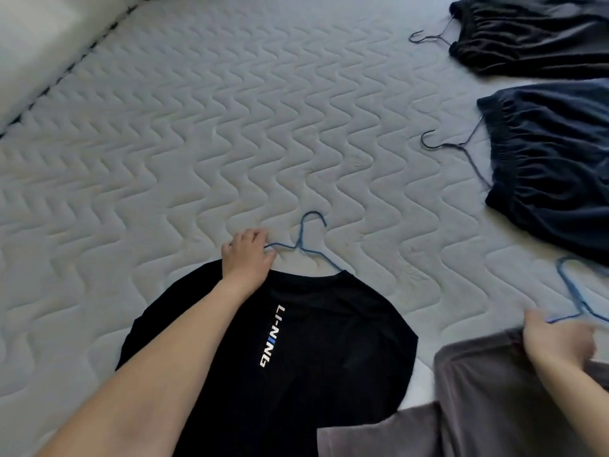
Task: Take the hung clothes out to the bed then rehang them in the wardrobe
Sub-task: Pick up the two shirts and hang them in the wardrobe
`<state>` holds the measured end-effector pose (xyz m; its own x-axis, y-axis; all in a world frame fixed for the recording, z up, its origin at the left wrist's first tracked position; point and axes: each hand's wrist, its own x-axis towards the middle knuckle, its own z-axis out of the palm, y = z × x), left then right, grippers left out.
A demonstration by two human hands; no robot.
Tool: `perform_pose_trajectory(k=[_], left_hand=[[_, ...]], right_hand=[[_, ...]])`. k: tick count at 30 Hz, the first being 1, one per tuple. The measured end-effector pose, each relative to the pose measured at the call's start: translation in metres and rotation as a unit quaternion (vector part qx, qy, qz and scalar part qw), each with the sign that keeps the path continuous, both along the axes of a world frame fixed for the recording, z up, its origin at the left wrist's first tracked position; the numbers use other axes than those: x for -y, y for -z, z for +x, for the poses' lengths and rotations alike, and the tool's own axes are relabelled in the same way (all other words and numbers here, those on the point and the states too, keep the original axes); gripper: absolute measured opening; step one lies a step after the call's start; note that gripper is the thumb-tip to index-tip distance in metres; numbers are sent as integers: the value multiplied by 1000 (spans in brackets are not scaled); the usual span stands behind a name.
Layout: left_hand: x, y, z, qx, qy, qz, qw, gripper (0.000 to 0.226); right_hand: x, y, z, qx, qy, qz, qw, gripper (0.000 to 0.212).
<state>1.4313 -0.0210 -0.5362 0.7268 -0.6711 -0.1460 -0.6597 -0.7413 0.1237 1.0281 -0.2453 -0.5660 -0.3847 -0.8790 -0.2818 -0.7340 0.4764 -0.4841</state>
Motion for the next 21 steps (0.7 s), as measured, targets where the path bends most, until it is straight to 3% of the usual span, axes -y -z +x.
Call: perform_pose_trajectory(k=[2,6,9,13,16,21], left_hand=[[6,2,4,8,16,-1,1000,23],[-6,-11,9,-106,48,-7,993,18],[-20,-53,6,-154,54,-63,985,16],[-48,-143,-21,-198,78,-106,971,12],[-75,-222,-48,-192,77,-128,970,11],[-108,-367,-91,-152,86,-155,972,9]], right_hand=[[-1,-1,-2,2,3,-3,1000,56],[-15,-32,-7,60,19,0,998,25],[-34,-76,-10,257,64,-26,964,3],[-65,-154,-39,377,148,-73,911,14],[-98,-218,-70,420,141,-111,890,26],[-137,-343,-130,493,117,-162,847,26]])
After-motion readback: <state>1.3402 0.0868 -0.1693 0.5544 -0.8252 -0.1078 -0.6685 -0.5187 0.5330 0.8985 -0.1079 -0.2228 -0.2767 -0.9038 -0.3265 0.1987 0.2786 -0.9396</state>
